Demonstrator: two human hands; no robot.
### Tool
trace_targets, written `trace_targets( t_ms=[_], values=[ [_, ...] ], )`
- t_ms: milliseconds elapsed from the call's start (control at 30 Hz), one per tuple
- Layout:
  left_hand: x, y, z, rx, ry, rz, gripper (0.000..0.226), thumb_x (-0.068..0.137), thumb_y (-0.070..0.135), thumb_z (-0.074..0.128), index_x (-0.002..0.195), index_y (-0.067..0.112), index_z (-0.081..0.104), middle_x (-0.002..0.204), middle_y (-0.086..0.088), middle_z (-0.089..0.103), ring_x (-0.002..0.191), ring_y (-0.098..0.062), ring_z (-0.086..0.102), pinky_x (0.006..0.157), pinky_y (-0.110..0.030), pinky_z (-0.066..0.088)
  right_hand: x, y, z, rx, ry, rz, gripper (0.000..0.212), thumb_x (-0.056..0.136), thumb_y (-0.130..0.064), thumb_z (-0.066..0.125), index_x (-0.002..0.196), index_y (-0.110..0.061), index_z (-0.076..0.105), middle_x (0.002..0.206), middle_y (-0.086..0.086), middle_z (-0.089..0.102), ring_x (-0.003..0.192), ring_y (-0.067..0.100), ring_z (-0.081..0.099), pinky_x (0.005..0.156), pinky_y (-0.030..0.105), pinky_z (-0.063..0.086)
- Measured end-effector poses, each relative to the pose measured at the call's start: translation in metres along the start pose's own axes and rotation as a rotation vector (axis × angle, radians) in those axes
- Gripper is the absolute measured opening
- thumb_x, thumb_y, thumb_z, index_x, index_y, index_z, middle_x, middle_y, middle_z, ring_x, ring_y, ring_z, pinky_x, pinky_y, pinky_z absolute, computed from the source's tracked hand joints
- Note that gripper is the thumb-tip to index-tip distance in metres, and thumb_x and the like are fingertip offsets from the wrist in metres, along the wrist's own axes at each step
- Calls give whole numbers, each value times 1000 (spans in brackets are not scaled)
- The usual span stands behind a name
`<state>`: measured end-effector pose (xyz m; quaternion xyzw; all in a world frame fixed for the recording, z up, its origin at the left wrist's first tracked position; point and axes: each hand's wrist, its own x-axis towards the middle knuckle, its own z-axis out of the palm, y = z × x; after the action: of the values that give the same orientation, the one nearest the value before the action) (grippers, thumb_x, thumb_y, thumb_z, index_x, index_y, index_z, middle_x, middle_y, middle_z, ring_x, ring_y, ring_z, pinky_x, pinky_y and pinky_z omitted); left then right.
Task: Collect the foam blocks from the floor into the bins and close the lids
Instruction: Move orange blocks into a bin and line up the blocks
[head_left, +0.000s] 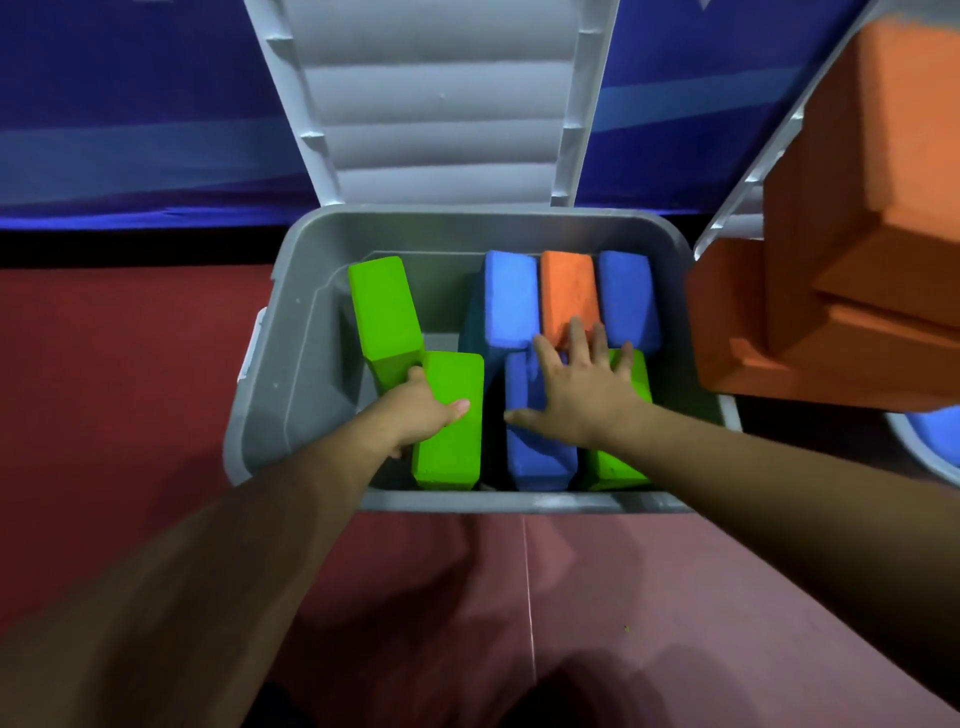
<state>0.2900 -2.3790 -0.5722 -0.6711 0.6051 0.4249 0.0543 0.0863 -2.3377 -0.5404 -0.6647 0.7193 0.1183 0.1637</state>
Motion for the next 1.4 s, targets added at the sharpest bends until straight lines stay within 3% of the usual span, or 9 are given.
trace_targets(
  t_ms=[133,367,567,700,800,933,1167,1267,1400],
  values=[
    [-2,-1,15,-288,-82,10,77,89,53,63,145,18,23,130,-10,59,107,-30,65,86,-48,56,-8,18,10,26,-35,42,105,80,-80,48,158,-27,0,162,22,-13,150,39,-14,117,63,-4],
    [-3,8,25,-298,-16,77,53,96,45,56,137,19,37,127,-9,62,106,-29,66,79,-42,54,-20,30,15,207,61,170,103,87,-65,56,157,-13,2,157,34,-11,148,47,-7,122,50,3],
    [-8,8,28,-306,-73,55,56,96,51,50,143,27,29,128,-7,59,103,-34,66,66,-64,56,-25,35,18,287,0,144,87,99,-43,46,156,-6,-9,156,34,-19,148,47,-9,122,47,0],
    [-15,17,28,-193,-30,16,64,96,55,47,146,23,23,129,-9,55,104,-34,65,68,-58,58,-29,35,15,266,-18,139,84,101,-43,42,156,-6,-9,156,34,-20,148,46,-10,122,47,1],
    [-19,22,26,-54,54,48,60,95,54,50,138,13,40,128,-13,60,108,-34,63,82,-45,56,-41,36,-5,303,-16,132,74,100,-41,45,153,-2,10,158,34,-9,149,45,-3,122,46,8],
    [-36,49,9,57,185,102,53,95,44,56,129,4,49,128,-19,61,116,-35,58,89,-34,46,-61,34,-60,372,181,-5,46,97,-33,50,128,-1,41,136,28,37,129,45,38,109,44,33],
    [-81,153,-48,-172,357,361,26,88,37,54,82,12,62,89,-14,70,90,-29,66,74,-32,49,-100,62,-172,425,681,-130,34,91,-22,55,117,1,54,115,21,50,107,41,51,96,45,41],
    [-98,210,-51,-301,328,511,37,81,45,50,77,10,63,87,-12,72,90,-30,68,84,-44,56,-110,101,-196,370,846,-10,35,88,-20,54,115,2,54,114,23,50,107,43,48,95,47,40],
    [-120,272,-29,-416,175,555,51,78,66,46,86,17,60,97,-7,71,96,-29,67,91,-49,54,-114,159,-193,296,914,443,44,81,-24,54,115,4,51,116,29,50,108,47,48,96,49,36]
  ],
)
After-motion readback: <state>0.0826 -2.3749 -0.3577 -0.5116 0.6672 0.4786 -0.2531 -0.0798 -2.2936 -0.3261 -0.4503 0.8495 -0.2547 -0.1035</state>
